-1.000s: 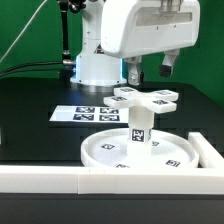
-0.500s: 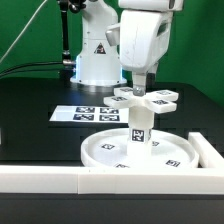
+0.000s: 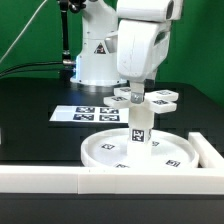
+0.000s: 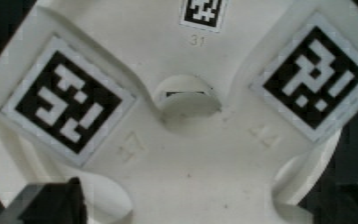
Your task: Assemble round table
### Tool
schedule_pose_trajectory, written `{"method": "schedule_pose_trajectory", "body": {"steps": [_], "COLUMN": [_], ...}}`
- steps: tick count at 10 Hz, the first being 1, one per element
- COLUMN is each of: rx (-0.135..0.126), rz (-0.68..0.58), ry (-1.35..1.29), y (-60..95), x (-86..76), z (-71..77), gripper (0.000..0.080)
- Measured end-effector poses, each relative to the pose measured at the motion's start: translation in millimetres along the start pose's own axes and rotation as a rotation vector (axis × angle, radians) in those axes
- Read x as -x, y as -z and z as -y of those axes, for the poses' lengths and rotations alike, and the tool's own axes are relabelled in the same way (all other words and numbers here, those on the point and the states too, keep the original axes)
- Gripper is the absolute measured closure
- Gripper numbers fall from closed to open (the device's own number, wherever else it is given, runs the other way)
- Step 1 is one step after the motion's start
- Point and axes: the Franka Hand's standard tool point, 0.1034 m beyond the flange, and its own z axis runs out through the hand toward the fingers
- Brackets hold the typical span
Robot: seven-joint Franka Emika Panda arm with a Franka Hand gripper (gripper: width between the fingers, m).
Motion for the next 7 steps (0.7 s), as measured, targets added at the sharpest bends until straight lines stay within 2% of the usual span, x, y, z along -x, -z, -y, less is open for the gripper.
{"method": "schedule_pose_trajectory", "body": {"steps": [3,6,7], "rx": [-0.011,-0.012,-0.012], "rz": [0.009,0.01,0.01], "ry": [0.0,-0.001,-0.017], "y": [-8.9,-9.4,-9.4], "x": [1.6,2.6,2.6], "z": [2.2,2.2,2.2], "gripper": [0.0151,0.0167,0.0339]}}
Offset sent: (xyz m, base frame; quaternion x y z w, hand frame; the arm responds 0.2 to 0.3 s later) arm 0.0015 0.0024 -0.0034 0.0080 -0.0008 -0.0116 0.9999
